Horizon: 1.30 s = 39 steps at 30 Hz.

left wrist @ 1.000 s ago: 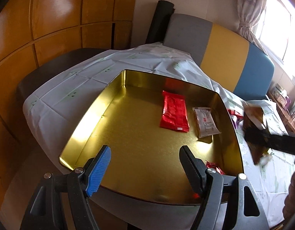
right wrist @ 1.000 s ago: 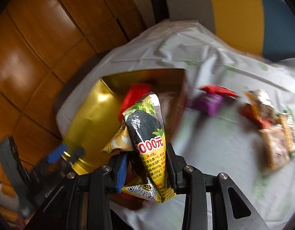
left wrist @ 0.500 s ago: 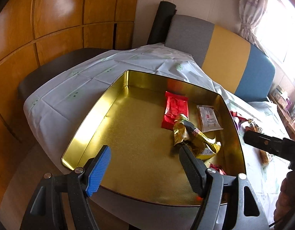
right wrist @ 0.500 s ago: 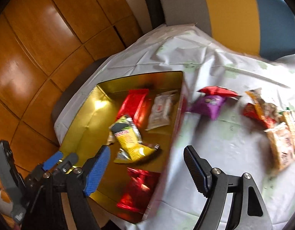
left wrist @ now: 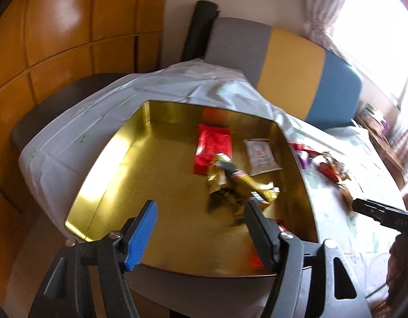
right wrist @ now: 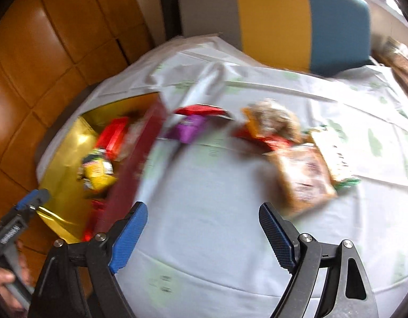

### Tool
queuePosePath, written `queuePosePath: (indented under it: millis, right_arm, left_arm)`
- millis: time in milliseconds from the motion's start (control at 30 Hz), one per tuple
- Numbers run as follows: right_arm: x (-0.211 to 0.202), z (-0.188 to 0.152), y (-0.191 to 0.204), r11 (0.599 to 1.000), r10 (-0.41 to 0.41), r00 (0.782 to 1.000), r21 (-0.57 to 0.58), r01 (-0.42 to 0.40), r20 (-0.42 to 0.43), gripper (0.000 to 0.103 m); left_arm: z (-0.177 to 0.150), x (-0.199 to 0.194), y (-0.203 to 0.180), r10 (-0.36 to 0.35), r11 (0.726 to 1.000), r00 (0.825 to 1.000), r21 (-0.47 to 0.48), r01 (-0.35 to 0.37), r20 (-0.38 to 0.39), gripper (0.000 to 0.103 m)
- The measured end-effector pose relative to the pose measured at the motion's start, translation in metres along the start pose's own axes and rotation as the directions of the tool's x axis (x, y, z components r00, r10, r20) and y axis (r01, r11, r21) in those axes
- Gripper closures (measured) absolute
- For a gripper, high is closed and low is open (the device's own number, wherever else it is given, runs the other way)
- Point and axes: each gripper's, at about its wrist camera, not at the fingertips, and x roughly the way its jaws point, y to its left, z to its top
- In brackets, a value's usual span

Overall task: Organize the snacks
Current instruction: 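Move the left tool to the purple candy and grasp it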

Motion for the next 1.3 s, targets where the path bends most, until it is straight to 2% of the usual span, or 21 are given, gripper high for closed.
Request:
queuePosePath:
  millis: [100,200,367,400,467,533,600,667,900,1067,1233,1267,1300]
  right_arm:
    - [-0.006,0.002,-0.025,0.999,-0.05,0.999,-0.015,0.049,-0.011,0.016]
    - [-0.01,0.004,-0.041,0.997,-0.067,0.997,-0.049,0.065,-0.035,0.016]
    - [-0.011,0.003,-0.065,0.99,-0.095,0.993,-0.114,0.086,-0.07,0.016]
    - [-0.011,0.003,-0.07,0.99,-0.098,0.993,-0.112,0.09,-0.071,0.016]
    - [-0.012,0.002,-0.082,0.993,-0.092,0.994,-0.082,0.087,-0.063,0.016]
    - [-0.011,0.003,-0.092,0.997,-0.075,0.996,-0.038,0.073,-0.053,0.016]
    - [-0.012,0.007,-0.1,0.997,-0.08,0.995,0.011,0.08,-0.059,0.016]
    - [-0.019,0.011,-0.104,0.998,-0.05,0.998,0.046,0.052,-0.034,0.016]
    - [-0.032,0.019,-0.114,0.99,0.015,1.0,0.141,-0.016,0.009,0.015]
    - [-0.041,0.022,-0.112,0.985,0.063,0.997,0.156,-0.069,0.042,0.013]
    - [-0.044,0.023,-0.107,0.987,0.079,0.995,0.138,-0.087,0.06,0.013]
    - [-0.046,0.023,-0.106,0.988,0.078,0.995,0.131,-0.086,0.066,0.013]
    - [-0.046,0.023,-0.105,0.989,0.077,0.995,0.124,-0.085,0.071,0.013]
  left_arm:
    - [0.009,-0.006,-0.022,-0.047,0.995,0.999,0.093,0.046,0.017,0.036]
    - [0.019,-0.008,-0.047,-0.092,0.979,0.996,0.182,0.086,0.023,0.037]
    - [0.04,-0.002,-0.095,-0.16,0.93,0.987,0.334,0.156,-0.017,0.046]
    - [0.045,0.001,-0.108,-0.173,0.911,0.985,0.375,0.171,-0.029,0.048]
    - [0.054,0.01,-0.129,-0.189,0.886,0.98,0.42,0.198,-0.064,0.057]
    - [0.061,0.023,-0.148,-0.201,0.858,0.974,0.46,0.229,-0.109,0.059]
    - [0.065,0.037,-0.166,-0.183,0.839,0.972,0.492,0.232,-0.147,0.059]
    - [0.071,0.056,-0.181,-0.164,0.823,0.968,0.515,0.24,-0.19,0.059]
    - [0.076,0.125,-0.213,-0.053,0.809,0.95,0.544,0.221,-0.307,0.059]
    - [0.07,0.162,-0.229,0.057,0.781,0.94,0.601,0.168,-0.337,0.059]
    - [0.068,0.184,-0.235,0.139,0.754,0.938,0.648,0.109,-0.319,0.06]
    - [0.068,0.186,-0.236,0.145,0.748,0.94,0.656,0.1,-0.308,0.069]
    - [0.068,0.186,-0.236,0.151,0.747,0.943,0.66,0.087,-0.295,0.069]
